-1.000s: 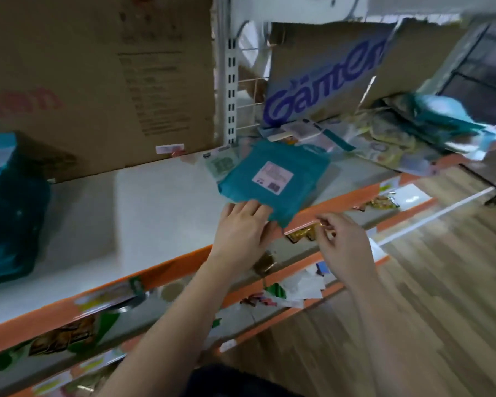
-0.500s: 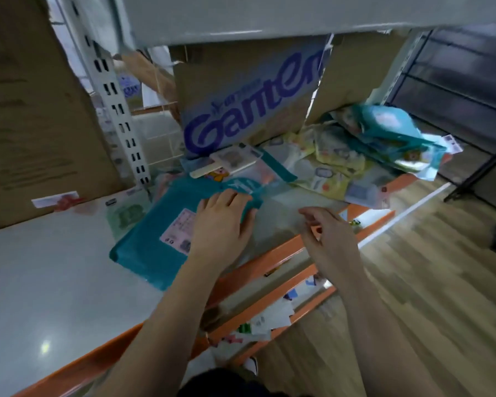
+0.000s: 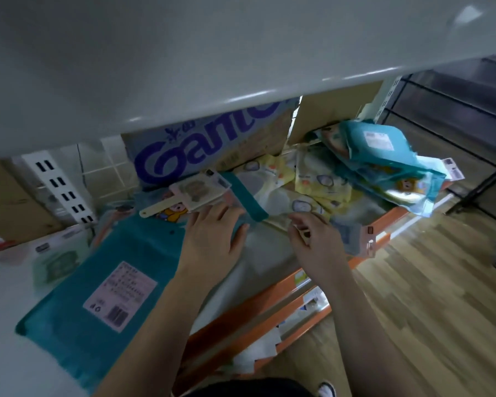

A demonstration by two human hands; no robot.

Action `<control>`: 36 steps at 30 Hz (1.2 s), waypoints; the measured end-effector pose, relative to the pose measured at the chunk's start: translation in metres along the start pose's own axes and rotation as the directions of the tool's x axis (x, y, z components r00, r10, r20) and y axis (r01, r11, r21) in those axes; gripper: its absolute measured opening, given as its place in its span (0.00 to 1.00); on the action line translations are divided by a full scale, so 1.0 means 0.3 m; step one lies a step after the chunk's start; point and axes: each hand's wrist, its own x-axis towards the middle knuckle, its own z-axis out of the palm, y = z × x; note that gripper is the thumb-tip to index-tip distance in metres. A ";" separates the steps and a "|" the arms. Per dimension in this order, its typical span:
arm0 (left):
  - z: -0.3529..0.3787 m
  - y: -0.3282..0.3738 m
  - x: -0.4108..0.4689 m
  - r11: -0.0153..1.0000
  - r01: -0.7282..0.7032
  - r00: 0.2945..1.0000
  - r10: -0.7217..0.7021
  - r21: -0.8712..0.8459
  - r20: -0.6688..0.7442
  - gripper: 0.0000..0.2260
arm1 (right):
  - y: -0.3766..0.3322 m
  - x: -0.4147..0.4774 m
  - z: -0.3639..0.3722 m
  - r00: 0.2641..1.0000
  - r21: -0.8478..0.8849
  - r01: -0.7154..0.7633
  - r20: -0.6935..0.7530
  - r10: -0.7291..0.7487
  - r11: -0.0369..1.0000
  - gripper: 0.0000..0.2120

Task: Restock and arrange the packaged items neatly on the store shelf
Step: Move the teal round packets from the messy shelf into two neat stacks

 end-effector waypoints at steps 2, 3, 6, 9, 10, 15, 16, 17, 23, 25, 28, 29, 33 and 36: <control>0.030 0.030 0.035 1.000 0.017 1.000 -0.017 0.012 0.002 0.12 | 0.051 0.047 -0.018 1.000 0.004 -0.003 0.002 0.003 1.000 0.09; 0.047 0.049 0.054 0.999 0.027 1.000 -0.027 0.020 0.001 0.11 | 0.080 0.072 -0.032 1.000 0.002 0.002 -0.003 -0.002 1.000 0.09; 0.108 0.128 0.124 0.997 0.074 0.997 -0.074 0.026 0.002 0.11 | 0.172 0.157 -0.092 0.999 -0.012 0.044 -0.002 -0.044 0.999 0.09; 0.181 0.238 0.206 0.993 0.103 0.995 -0.102 0.049 -0.017 0.13 | 0.292 0.240 -0.180 0.991 -0.025 0.120 0.054 -0.119 0.992 0.11; 0.207 0.281 0.237 0.992 0.112 0.993 -0.110 0.057 -0.030 0.14 | 0.337 0.269 -0.216 0.987 -0.024 0.153 0.058 -0.151 0.988 0.11; 0.342 0.483 0.370 0.985 0.154 0.987 -0.151 0.076 -0.050 0.11 | 0.558 0.431 -0.393 0.972 -0.048 0.231 0.041 -0.229 0.972 0.08; 0.367 0.518 0.389 0.982 0.171 0.985 -0.167 0.084 -0.049 0.12 | 0.604 0.464 -0.425 0.973 -0.066 0.229 0.031 -0.227 0.971 0.07; 0.389 0.552 0.406 0.980 0.182 0.983 -0.178 0.084 -0.049 0.13 | 0.650 0.496 -0.457 0.975 -0.084 0.223 0.024 -0.222 0.971 0.06; 0.484 0.706 0.476 0.977 0.207 0.975 -0.201 0.057 -0.099 0.13 | 0.884 0.648 -0.583 0.982 -0.163 0.187 0.039 -0.183 0.969 0.15; 0.504 0.740 0.489 0.972 0.228 0.970 -0.221 0.059 -0.104 0.13 | 0.943 0.678 -0.605 0.985 -0.135 0.173 0.004 -0.174 0.976 0.13; 0.525 0.773 0.502 0.962 0.262 0.960 -0.254 0.069 -0.115 0.13 | 1.029 0.722 -0.627 0.989 -0.117 0.147 0.020 -0.145 0.982 0.11; 0.532 0.781 0.505 0.959 0.273 0.958 -0.263 0.077 -0.117 0.13 | 1.054 0.739 -0.634 0.988 -0.123 0.147 0.055 -0.141 0.982 0.11; 0.555 0.806 0.507 0.956 0.281 0.957 -0.271 0.087 -0.106 0.12 | 1.105 0.785 -0.653 0.964 -0.106 0.176 0.222 -0.149 0.979 0.12; 0.564 0.817 0.508 0.953 0.290 0.954 -0.282 0.084 -0.099 0.12 | 1.097 0.782 -0.665 0.954 -0.018 0.163 0.256 -0.153 0.986 0.11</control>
